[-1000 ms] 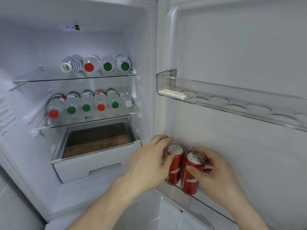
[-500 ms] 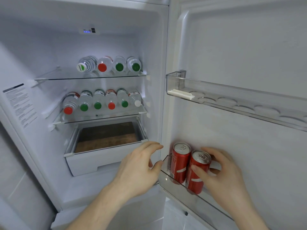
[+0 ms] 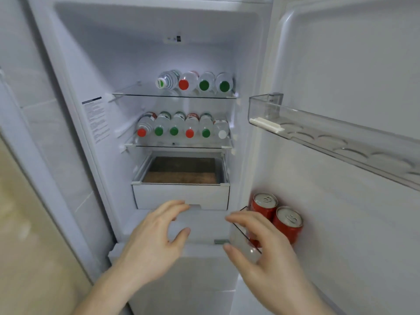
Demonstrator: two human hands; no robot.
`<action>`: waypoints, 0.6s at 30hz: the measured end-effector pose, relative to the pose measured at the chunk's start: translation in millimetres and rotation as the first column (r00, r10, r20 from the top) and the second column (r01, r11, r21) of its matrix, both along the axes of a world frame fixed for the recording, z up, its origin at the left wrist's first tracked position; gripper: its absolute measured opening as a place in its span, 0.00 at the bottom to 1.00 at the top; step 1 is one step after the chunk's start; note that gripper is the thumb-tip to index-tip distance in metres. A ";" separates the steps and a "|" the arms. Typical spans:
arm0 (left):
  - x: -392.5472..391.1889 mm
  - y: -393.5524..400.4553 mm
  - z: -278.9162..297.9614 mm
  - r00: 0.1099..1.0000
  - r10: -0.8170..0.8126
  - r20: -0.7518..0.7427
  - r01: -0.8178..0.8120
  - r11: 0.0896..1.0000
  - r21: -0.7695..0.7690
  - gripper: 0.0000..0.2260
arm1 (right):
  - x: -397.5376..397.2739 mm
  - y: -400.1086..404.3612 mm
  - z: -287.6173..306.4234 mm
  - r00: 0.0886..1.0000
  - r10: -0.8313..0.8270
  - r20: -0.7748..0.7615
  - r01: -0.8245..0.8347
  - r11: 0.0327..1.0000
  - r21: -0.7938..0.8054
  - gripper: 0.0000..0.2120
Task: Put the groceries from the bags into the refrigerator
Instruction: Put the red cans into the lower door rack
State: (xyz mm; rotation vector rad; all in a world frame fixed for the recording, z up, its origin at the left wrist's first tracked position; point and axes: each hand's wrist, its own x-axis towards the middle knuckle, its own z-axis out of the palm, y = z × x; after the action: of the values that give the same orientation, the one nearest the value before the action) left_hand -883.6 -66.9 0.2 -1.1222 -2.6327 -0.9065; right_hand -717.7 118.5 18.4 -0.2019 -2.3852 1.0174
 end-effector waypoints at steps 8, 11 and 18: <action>72.1 -92.9 -43.9 0.951 0.308 0.024 -0.302 0.942 -0.148 0.21 | -7.3 -29.8 -56.6 0.897 0.306 0.319 -0.332 0.943 0.027 0.27; 108.9 -131.5 -57.8 0.907 0.420 0.034 -0.401 0.885 -0.237 0.23 | -7.6 -54.4 -69.7 0.807 0.422 0.413 -0.469 0.883 0.014 0.29; 200.8 -221.1 -71.4 0.728 0.684 0.054 -0.652 0.714 -0.254 0.25 | -13.6 -138.6 -65.5 0.578 0.639 0.508 -0.757 0.652 0.040 0.32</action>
State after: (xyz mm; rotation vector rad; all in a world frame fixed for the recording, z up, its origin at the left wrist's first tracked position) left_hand -682.8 -288.0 -71.2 -0.0405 -2.9509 -0.5534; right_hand -731.3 -20.1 -47.1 0.7841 -3.0996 1.0404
